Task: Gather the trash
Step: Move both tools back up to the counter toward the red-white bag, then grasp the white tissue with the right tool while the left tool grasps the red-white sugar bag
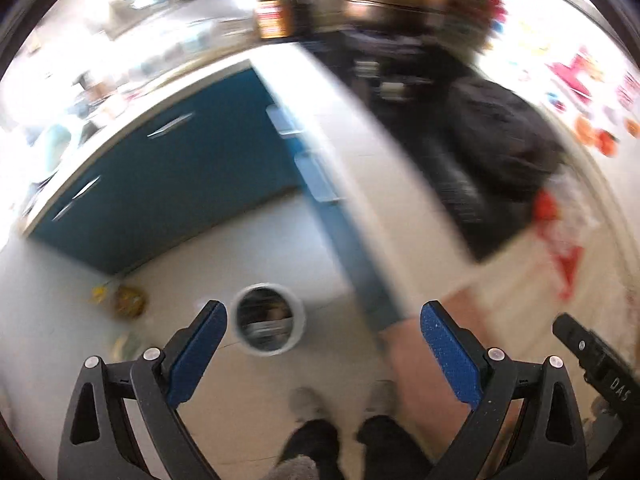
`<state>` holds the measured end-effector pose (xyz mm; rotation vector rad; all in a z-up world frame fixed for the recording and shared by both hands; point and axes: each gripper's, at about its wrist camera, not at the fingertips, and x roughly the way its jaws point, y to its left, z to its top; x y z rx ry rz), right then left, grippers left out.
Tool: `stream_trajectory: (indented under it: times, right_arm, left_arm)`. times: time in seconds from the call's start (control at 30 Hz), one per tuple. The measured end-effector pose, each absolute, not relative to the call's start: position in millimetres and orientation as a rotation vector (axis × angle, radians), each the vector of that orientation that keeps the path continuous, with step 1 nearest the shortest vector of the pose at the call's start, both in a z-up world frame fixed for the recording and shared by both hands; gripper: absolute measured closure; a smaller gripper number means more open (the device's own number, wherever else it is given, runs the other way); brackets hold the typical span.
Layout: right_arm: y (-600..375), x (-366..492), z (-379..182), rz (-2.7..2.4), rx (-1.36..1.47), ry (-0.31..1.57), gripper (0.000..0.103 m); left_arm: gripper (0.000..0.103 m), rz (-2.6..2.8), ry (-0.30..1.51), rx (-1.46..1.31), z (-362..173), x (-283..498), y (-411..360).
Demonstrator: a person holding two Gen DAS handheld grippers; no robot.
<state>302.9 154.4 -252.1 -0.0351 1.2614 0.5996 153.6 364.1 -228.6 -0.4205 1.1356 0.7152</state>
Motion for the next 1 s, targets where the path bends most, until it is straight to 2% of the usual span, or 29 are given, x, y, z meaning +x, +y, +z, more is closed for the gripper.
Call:
stream_trajectory:
  times: [0.13, 0.33, 0.5, 0.63, 0.67, 0.7, 0.77, 0.8, 0.83, 0.87, 1.0]
  right_arm:
    - [57, 371, -266, 0.398, 0.059, 1.235, 0.002]
    - [-68, 440, -304, 0.144, 0.183, 1.262, 0.002]
    - [-100, 477, -330, 0.093, 0.223, 1.280, 0.002]
    - [-91, 496, -344, 0.086, 0.182, 1.287, 0.002]
    - [-87, 499, -348, 0.083, 0.169, 1.289, 0.002]
    - [-83, 504, -354, 0.078, 0.154, 1.294, 0.002]
    - [-75, 510, -363, 0.068, 0.125, 1.302, 0.002]
    - [-72, 513, -367, 0.060, 0.109, 1.306, 0.002]
    - [-69, 515, -370, 0.054, 0.097, 1.310, 0.002]
    - [-66, 517, -375, 0.042, 0.083, 1.317, 0.002]
    - [-57, 514, -385, -0.022, -0.012, 1.295, 0.016]
  left_arm:
    - [0.004, 0.539, 1.182, -0.410, -246, 244, 320]
    - [0.005, 0.354, 1.339, -0.484, -308, 343, 273]
    - [0.005, 0.321, 1.408, -0.531, -344, 388, 262]
    - [0.006, 0.333, 1.433, -0.427, -355, 411, 252]
    - [0.009, 0.334, 1.439, -0.395, -358, 416, 248]
    - [0.028, 0.340, 1.447, -0.354, -360, 421, 243]
    - [0.041, 0.343, 1.442, -0.300, -358, 426, 235]
    - [0.054, 0.334, 1.432, -0.272, -354, 427, 229]
    - [0.075, 0.345, 1.428, -0.224, -351, 428, 224]
    - [0.103, 0.342, 1.425, -0.193, -349, 429, 220]
    - [0.103, 0.327, 1.404, -0.166, -337, 426, 213]
